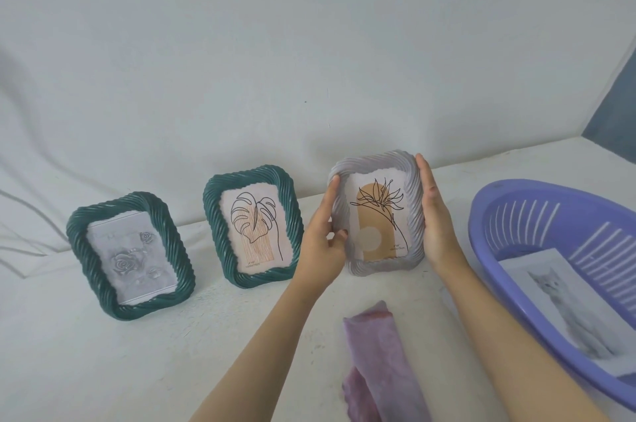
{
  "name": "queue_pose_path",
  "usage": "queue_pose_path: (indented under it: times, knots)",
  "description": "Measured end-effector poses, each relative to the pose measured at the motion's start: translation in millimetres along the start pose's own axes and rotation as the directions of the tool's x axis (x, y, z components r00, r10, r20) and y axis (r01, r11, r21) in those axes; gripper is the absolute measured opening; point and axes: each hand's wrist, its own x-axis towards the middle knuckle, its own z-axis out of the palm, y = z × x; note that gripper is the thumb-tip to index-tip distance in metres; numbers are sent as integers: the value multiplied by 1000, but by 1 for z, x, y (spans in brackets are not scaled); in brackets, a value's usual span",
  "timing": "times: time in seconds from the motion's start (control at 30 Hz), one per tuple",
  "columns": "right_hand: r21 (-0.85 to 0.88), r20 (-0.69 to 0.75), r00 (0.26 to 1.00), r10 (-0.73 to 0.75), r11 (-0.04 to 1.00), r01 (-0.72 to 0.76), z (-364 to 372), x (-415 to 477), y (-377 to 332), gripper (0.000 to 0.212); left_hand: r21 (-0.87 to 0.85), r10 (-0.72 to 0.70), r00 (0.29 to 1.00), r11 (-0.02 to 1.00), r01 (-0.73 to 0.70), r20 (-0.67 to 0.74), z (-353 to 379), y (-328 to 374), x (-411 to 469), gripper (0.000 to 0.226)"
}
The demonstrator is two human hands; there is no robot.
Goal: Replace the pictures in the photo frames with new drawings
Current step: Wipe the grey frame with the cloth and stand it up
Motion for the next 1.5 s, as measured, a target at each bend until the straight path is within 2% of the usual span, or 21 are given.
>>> queue_pose_path:
  times: [0.27,0.37,0.5,0.57,0.67,0.73,0.83,0.93,0.97,1.0,1.07,1.23,1.4,1.5]
  knots:
    - [-257,-16,999,44,965,-47,-2,-19,-15,48,80,-104,995,991,103,-1,4,-2,-18,91]
    - [-293,-64,994,90,950,-105,-5,-39,-23,52,101,-101,995,990,99,14,7,-1,-32,90]
    - [-384,-116,982,147,906,-181,-8,-77,-37,53,269,-30,994,961,57,-102,20,5,-60,85]
    - [-427,-85,985,149,888,-171,-10,-100,-51,49,296,15,991,955,26,-136,29,11,-77,74]
    - [-504,13,994,107,860,-86,-17,-134,-81,37,258,7,997,966,14,-77,45,23,-95,63]
    - [-643,40,999,13,766,16,-28,-150,-99,36,241,-25,999,970,31,-29,58,28,-102,57]
    - [-863,91,992,-84,490,120,-54,-162,-114,38,292,-83,996,954,70,31,74,33,-107,52]
    - [-956,106,994,30,278,94,-80,-170,-123,43,389,-57,998,920,38,37,88,38,-111,52]
    - [-966,116,989,91,242,91,-86,-171,-128,46,438,-41,998,899,17,45,91,39,-112,52]
    - [-961,137,977,163,260,91,-93,-172,-133,50,495,-37,997,869,1,63,95,40,-113,53]
    - [-925,168,952,255,376,62,-101,-172,-138,58,587,-65,993,809,-7,101,102,40,-115,54]
    - [-910,174,943,284,413,43,-111,-167,-141,57,664,-87,992,747,2,95,115,37,-121,57]
    - [-862,225,927,300,505,46,-120,-162,-141,49,645,-155,988,756,112,11,124,41,-119,59]
    - [-834,234,918,322,551,19,-124,-159,-139,46,606,-227,974,777,171,16,133,42,-105,63]
